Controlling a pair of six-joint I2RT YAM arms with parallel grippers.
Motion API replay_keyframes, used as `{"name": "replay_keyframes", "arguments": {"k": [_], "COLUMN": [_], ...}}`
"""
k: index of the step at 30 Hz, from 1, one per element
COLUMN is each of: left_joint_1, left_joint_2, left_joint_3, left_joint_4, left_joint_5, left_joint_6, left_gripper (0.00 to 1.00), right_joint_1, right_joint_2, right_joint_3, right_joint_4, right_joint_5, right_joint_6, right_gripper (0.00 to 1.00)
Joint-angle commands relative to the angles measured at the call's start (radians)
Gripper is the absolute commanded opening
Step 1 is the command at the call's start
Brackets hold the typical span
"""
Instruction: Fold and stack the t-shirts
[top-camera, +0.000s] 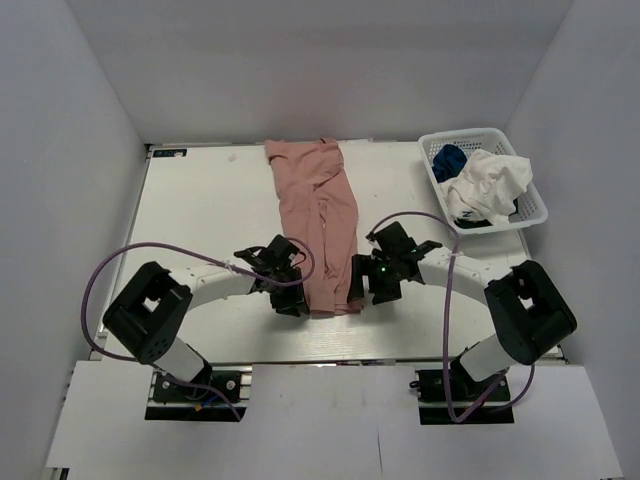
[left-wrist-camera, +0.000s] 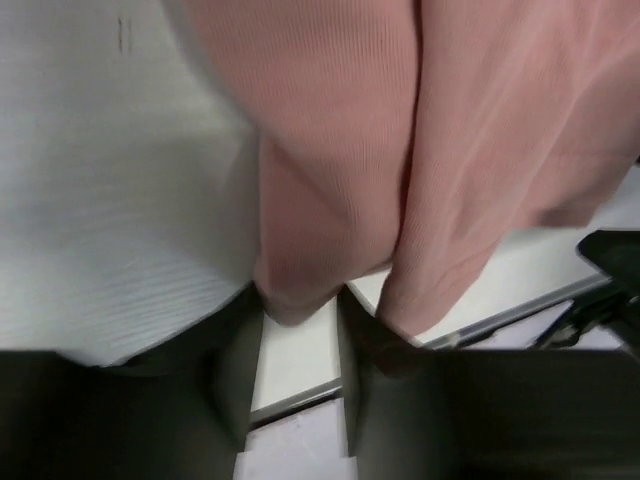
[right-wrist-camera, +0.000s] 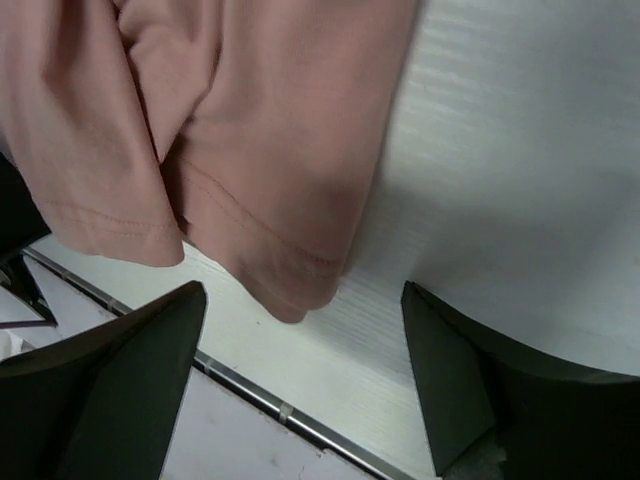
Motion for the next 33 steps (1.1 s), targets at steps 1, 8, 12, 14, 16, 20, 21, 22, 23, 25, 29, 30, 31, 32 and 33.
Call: {"name": "replay_keyframes", "arguments": {"k": [1, 8, 12, 14, 16, 20, 21, 22, 23, 25, 29, 30, 31, 32, 33], "left_joint_1": [-0.003, -0.003, -0.012, -0.026, -0.044, -0.055, -0.055, -0.055, -0.055, -0.055, -0.029, -0.029, -0.014, -0.014, 0.002], "left_joint_2": [0.03, 0.039, 0.001, -0.023, -0.059, -0.108, -0.108, -0.12, -0.12, -0.111, -0.045, -0.025, -0.004, 0.019, 0.063], "left_joint_3": [0.015, 0.035, 0.056, 0.033, -0.007, -0.018, -0.009, 0.025, 0.048, 0.134, 0.275, 0.325, 0.355, 0.385, 0.451], "left_joint_4": [0.011, 0.011, -0.084, -0.093, -0.125, -0.18, -0.194, -0.203, -0.232, -0.278, -0.383, -0.409, -0.424, -0.447, -0.485], "left_joint_5": [-0.028, 0.012, 0.066, 0.113, 0.124, 0.098, 0.087, 0.072, 0.063, 0.015, -0.043, -0.061, -0.08, -0.098, -0.135], "left_joint_6": [0.028, 0.028, -0.062, -0.106, -0.169, -0.216, -0.216, -0.216, -0.216, -0.203, -0.171, -0.171, -0.15, -0.134, -0.125], "left_gripper": [0.37, 0.0, 0.0, 0.0, 0.0, 0.0, 0.0, 0.0, 0.0, 0.0, 0.0, 0.0, 0.0, 0.0, 0.0], "right_joint_1": [-0.001, -0.005, 0.002, 0.011, 0.013, 0.021, 0.025, 0.024, 0.024, 0.022, 0.013, 0.01, 0.008, 0.001, -0.002], "right_joint_2": [0.029, 0.109, 0.059, 0.005, -0.049, -0.097, -0.101, -0.1, -0.1, -0.092, -0.048, -0.02, -0.014, -0.003, 0.018], "right_joint_3": [0.044, 0.053, 0.054, 0.044, -0.008, -0.077, -0.073, -0.052, -0.018, 0.08, 0.238, 0.258, 0.316, 0.333, 0.37], "right_joint_4": [-0.001, 0.017, -0.033, -0.071, -0.093, -0.108, -0.105, -0.11, -0.117, -0.162, -0.263, -0.274, -0.272, -0.271, -0.272], "right_joint_5": [-0.037, -0.071, -0.143, -0.19, -0.212, -0.219, -0.221, -0.215, -0.197, -0.16, -0.013, -0.002, 0.0, 0.007, 0.018], "right_joint_6": [-0.042, -0.08, -0.104, -0.096, -0.071, -0.062, -0.061, -0.068, -0.071, -0.1, -0.127, -0.128, -0.131, -0.131, -0.128], "right_gripper": [0.82, 0.27, 0.0, 0.0, 0.0, 0.0, 0.0, 0.0, 0.0, 0.0, 0.0, 0.0, 0.0, 0.0, 0.0]}}
